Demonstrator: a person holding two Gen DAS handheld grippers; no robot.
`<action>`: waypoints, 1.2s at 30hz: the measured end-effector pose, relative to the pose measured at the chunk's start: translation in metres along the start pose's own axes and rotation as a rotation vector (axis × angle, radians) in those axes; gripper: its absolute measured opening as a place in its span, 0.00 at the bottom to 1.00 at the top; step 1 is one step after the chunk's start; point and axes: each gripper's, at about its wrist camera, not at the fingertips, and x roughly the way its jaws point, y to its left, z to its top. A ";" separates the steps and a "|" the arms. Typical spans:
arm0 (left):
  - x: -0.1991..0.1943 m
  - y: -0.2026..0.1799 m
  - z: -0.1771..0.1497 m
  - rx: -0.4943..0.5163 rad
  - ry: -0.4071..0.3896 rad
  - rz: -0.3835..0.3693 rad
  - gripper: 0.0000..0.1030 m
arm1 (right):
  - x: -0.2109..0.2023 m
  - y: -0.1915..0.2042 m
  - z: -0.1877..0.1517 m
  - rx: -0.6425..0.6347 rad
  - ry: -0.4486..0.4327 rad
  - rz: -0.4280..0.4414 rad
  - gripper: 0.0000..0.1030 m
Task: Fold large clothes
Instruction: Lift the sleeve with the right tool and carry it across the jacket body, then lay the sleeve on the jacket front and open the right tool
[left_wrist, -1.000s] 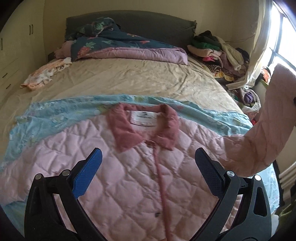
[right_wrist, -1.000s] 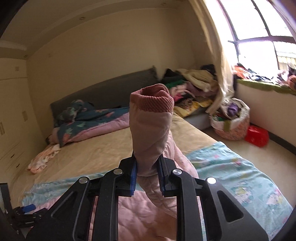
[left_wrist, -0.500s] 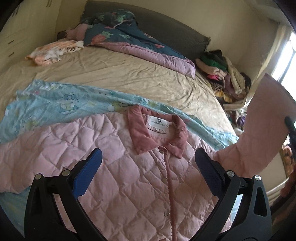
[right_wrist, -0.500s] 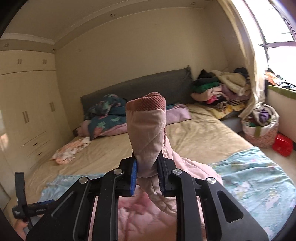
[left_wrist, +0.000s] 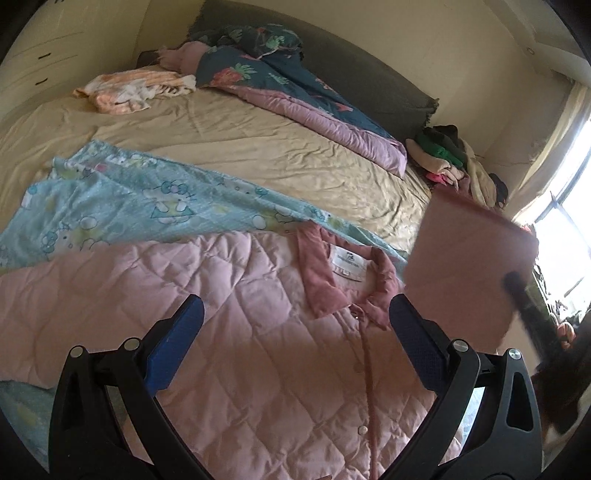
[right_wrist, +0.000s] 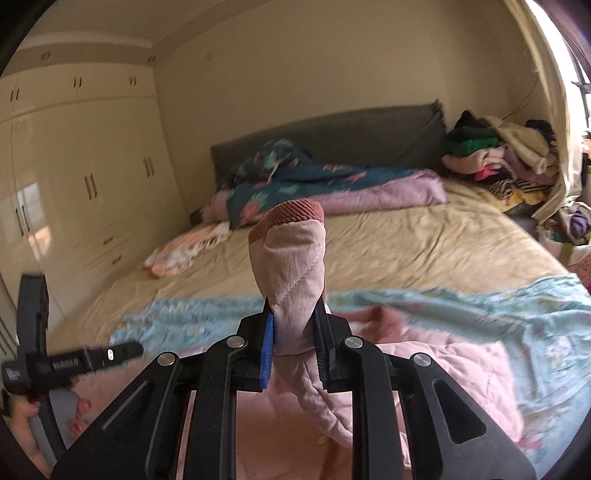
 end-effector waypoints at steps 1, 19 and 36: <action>0.001 0.004 0.000 -0.008 0.002 -0.004 0.91 | 0.006 0.003 -0.007 -0.006 0.017 0.006 0.17; 0.042 0.043 -0.024 -0.113 0.146 -0.085 0.91 | 0.097 0.082 -0.145 -0.026 0.427 0.247 0.68; 0.120 0.020 -0.083 -0.073 0.333 -0.106 0.20 | -0.002 -0.085 -0.110 0.104 0.316 -0.068 0.79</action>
